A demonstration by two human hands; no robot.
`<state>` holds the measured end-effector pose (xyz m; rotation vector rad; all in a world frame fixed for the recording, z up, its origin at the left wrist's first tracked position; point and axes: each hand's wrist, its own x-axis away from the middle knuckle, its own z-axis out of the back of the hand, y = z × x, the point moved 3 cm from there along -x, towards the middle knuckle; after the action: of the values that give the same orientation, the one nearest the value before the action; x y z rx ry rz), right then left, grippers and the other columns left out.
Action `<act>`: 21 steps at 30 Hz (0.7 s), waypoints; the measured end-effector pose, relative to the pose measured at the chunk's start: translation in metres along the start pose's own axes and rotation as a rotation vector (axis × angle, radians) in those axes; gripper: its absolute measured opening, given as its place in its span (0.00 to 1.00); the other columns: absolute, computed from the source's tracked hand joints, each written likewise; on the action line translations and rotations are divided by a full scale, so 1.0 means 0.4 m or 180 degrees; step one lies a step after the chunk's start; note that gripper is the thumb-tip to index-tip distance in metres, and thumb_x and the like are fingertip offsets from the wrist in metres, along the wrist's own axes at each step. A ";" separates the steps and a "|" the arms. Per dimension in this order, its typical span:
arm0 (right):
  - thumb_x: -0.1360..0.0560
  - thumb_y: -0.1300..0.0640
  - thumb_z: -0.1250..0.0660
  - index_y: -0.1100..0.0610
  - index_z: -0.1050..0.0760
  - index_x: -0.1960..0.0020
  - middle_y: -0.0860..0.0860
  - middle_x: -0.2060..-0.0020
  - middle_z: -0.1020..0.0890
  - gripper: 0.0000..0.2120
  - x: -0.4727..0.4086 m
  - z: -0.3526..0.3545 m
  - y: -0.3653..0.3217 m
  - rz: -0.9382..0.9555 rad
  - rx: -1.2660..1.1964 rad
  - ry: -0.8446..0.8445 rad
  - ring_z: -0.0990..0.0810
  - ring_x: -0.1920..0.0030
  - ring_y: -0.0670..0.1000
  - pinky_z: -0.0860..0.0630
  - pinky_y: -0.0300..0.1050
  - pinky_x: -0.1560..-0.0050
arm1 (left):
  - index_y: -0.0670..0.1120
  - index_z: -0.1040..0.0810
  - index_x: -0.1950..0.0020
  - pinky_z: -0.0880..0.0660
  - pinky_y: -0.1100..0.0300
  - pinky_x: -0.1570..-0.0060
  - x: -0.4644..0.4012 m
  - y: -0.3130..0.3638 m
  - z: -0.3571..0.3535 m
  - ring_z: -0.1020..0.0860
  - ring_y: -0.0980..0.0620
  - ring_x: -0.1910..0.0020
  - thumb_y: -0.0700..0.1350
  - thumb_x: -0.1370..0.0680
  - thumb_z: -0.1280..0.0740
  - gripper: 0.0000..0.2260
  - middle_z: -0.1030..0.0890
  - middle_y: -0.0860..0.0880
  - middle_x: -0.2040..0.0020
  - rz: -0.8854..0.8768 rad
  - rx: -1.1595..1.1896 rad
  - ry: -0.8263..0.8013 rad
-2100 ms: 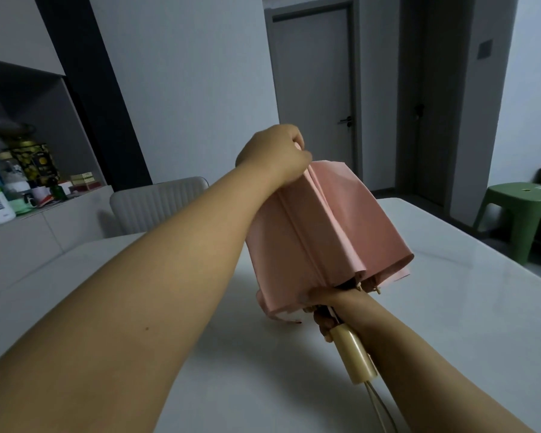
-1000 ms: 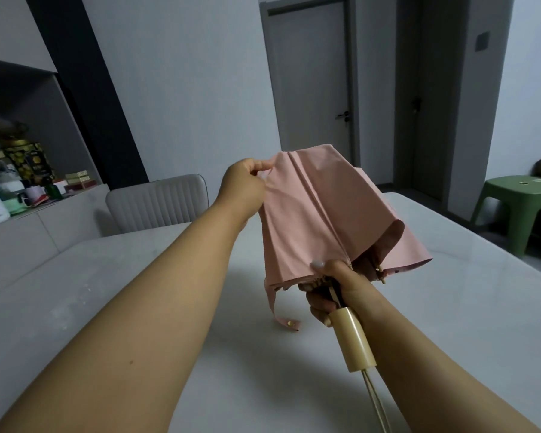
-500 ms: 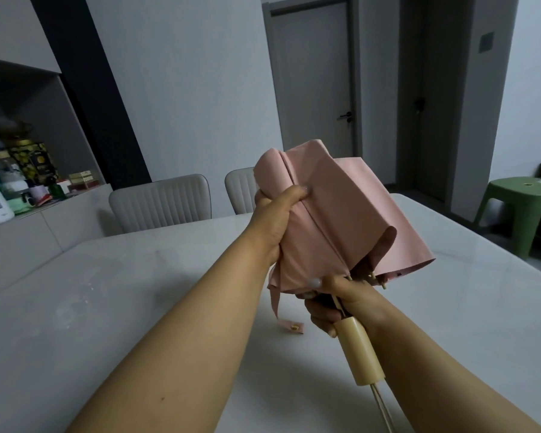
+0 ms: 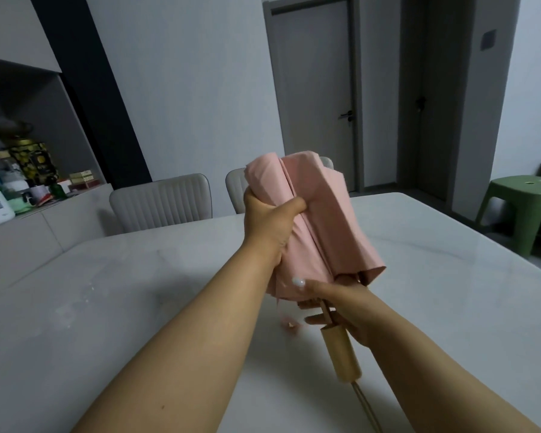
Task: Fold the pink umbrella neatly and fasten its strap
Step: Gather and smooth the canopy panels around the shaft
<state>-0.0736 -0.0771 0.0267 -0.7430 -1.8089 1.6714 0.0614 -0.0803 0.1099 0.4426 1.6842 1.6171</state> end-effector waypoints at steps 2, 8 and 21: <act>0.35 0.55 0.25 0.67 0.21 0.48 0.62 0.55 0.15 0.20 0.008 -0.001 -0.004 -0.0081 -0.0551 -0.0235 0.15 0.55 0.60 0.17 0.52 0.60 | 0.53 0.33 0.33 0.22 0.46 0.44 0.008 0.000 -0.008 0.22 0.47 0.45 0.49 0.37 0.24 0.34 0.22 0.51 0.42 0.0118 0.0268 -0.0085; 0.36 0.57 0.29 0.66 0.19 0.57 0.56 0.77 0.26 0.14 0.024 0.009 -0.011 -0.0050 -0.0396 -0.0838 0.35 0.81 0.47 0.35 0.36 0.77 | 0.47 0.24 0.38 0.20 0.44 0.47 0.019 -0.003 -0.018 0.17 0.42 0.49 0.47 0.39 0.23 0.30 0.16 0.44 0.47 0.0323 0.0961 -0.0578; 0.35 0.50 0.26 0.67 0.26 0.42 0.64 0.52 0.19 0.28 0.012 -0.005 -0.002 -0.0330 -0.0804 -0.1102 0.18 0.59 0.63 0.20 0.54 0.57 | 0.38 0.21 0.40 0.22 0.40 0.45 -0.020 -0.005 0.033 0.18 0.38 0.50 0.47 0.36 0.27 0.26 0.17 0.37 0.48 0.0546 0.1498 -0.0748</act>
<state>-0.0755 -0.0723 0.0276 -0.4695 -2.2890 1.5958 0.0767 -0.0770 0.1111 0.9932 1.8755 1.2119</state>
